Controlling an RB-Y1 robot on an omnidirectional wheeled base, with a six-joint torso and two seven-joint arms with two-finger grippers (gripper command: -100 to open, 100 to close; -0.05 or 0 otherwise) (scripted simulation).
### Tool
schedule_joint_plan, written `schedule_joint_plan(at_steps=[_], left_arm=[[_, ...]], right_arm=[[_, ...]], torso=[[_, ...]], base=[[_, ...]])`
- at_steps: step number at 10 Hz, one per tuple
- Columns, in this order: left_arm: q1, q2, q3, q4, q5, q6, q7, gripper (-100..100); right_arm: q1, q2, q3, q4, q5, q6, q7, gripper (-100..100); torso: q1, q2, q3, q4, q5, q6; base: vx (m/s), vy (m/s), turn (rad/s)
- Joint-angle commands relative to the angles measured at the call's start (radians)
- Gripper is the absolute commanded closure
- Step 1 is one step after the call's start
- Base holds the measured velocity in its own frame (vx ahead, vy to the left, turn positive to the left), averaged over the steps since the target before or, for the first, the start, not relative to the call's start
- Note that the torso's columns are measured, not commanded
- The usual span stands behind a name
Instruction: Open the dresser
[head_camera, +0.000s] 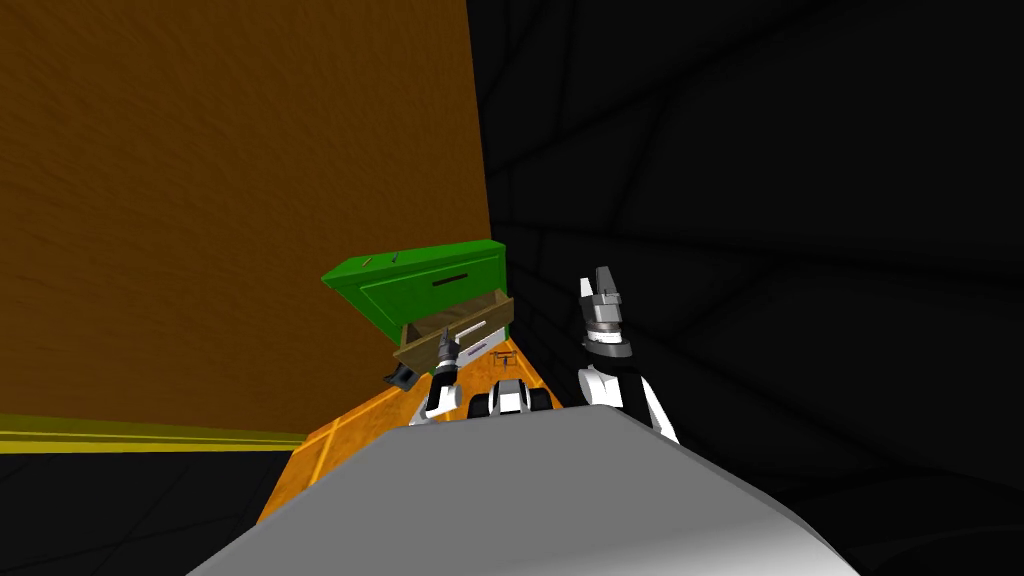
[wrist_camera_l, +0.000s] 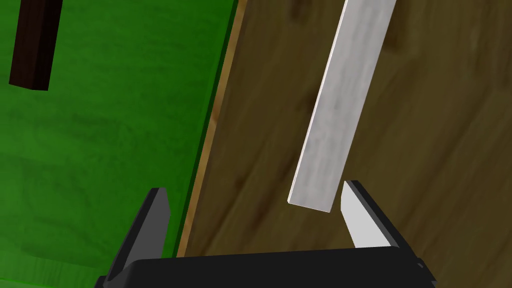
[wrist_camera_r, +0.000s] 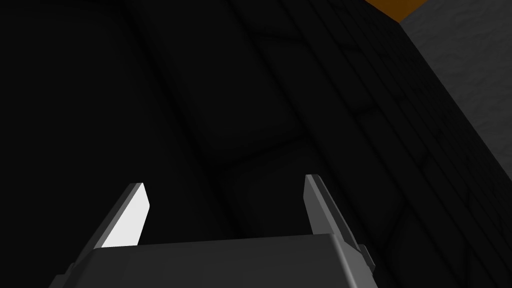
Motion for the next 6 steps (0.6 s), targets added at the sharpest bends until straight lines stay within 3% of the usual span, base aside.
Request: schedule_joint_plan(at_steps=[1, 5, 6], left_arm=[[-0.037, 0.005, 0.009, -0.030, 0.005, 0.067, -0.005, -100], [-0.087, 0.011, 0.022, -0.084, 0.011, 0.168, -0.014, -100], [-0.087, 0.011, 0.022, -0.084, 0.011, 0.168, -0.014, -100]], right_arm=[[0.000, 0.000, 0.000, 0.000, 0.000, 0.000, 0.000, 0], [0.000, 0.000, 0.000, 0.000, 0.000, 0.000, 0.000, 0], [0.000, 0.000, 0.000, 0.000, 0.000, 0.000, 0.000, 0]], torso=[[-0.002, 0.003, 0.002, 0.001, 0.000, 0.000], [-0.005, 0.009, 0.005, 0.006, -0.003, 0.000], [-0.006, 0.012, 0.007, 0.009, -0.005, 0.000]], base=[[-0.060, 0.001, 0.040], [-0.066, -0.014, 0.034], [-0.037, -0.010, 0.012]])
